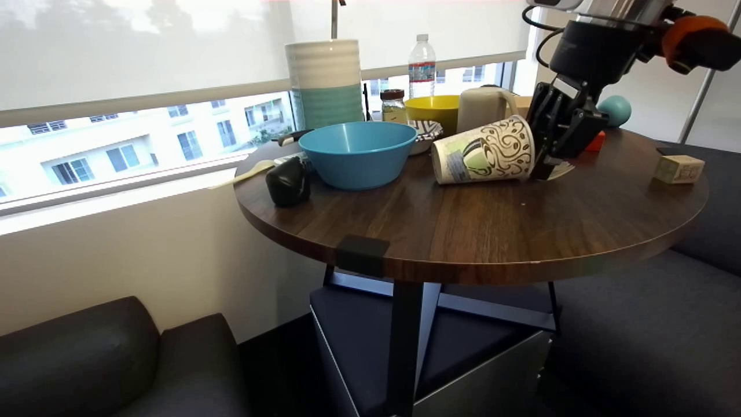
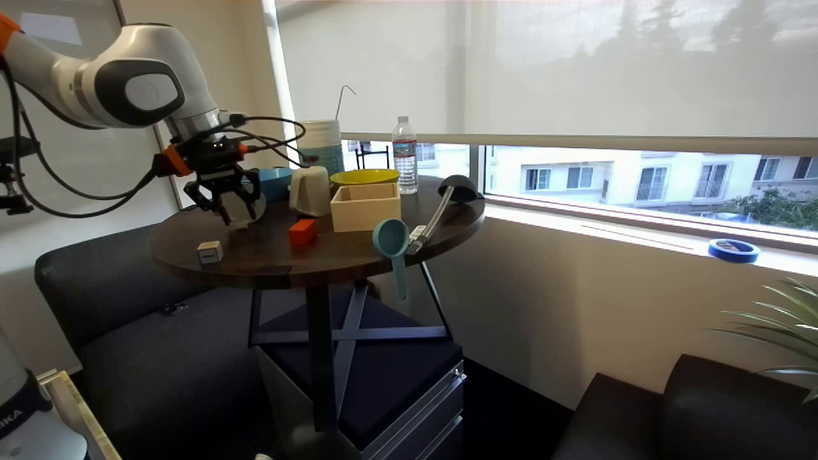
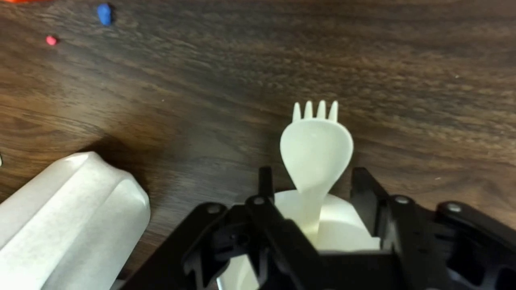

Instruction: Remove the spoon and folk from the cup and put them on the table

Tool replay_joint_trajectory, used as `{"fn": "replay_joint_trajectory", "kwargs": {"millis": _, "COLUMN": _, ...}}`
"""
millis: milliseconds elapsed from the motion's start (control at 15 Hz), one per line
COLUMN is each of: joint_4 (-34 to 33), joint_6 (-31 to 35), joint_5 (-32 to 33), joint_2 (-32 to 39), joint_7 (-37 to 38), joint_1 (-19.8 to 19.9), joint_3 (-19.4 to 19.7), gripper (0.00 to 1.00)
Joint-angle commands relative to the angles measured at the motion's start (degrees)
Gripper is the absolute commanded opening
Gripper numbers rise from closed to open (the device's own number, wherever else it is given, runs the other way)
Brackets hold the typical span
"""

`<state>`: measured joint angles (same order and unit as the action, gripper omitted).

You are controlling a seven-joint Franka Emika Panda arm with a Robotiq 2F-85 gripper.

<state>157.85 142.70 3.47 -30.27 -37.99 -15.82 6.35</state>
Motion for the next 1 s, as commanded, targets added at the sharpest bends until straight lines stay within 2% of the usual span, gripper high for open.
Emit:
{"fn": "replay_joint_trajectory", "kwargs": {"millis": 0, "joint_4": -0.07, "joint_6": -0.35, "joint_5": 0.56, "joint_2": -0.78, "joint_7": -1.04, "joint_1": 1.24, "joint_3": -0.99, "gripper": 0.64}}
{"fn": "replay_joint_trajectory", "kwargs": {"millis": 67, "joint_4": -0.07, "joint_6": -0.45, "joint_5": 0.63, "joint_2": -0.86, "joint_7": -1.11, "joint_1": 1.32, "joint_3": -1.03, "gripper": 0.39}}
{"fn": "replay_joint_trajectory", "kwargs": {"millis": 200, "joint_4": -0.07, "joint_6": -0.53, "joint_5": 0.81, "joint_2": -0.97, "joint_7": -1.18, "joint_1": 1.53, "joint_3": -1.16, "gripper": 0.37}}
{"fn": "replay_joint_trajectory", "kwargs": {"millis": 467, "joint_4": -0.07, "joint_6": -0.61, "joint_5": 1.07, "joint_2": -1.20, "joint_7": -1.18, "joint_1": 1.92, "joint_3": -1.54, "gripper": 0.07}}
{"fn": "replay_joint_trajectory", "kwargs": {"millis": 667, "joint_4": -0.08, "joint_6": -0.64, "joint_5": 1.24, "joint_2": -1.30, "joint_7": -1.12, "joint_1": 2.01, "joint_3": -1.77, "gripper": 0.00}}
{"fn": "replay_joint_trajectory", "kwargs": {"millis": 933, "joint_4": -0.19, "joint_6": -0.94, "joint_5": 1.60, "joint_2": -1.95, "joint_7": -0.92, "joint_1": 2.50, "joint_3": -2.07, "gripper": 0.01}}
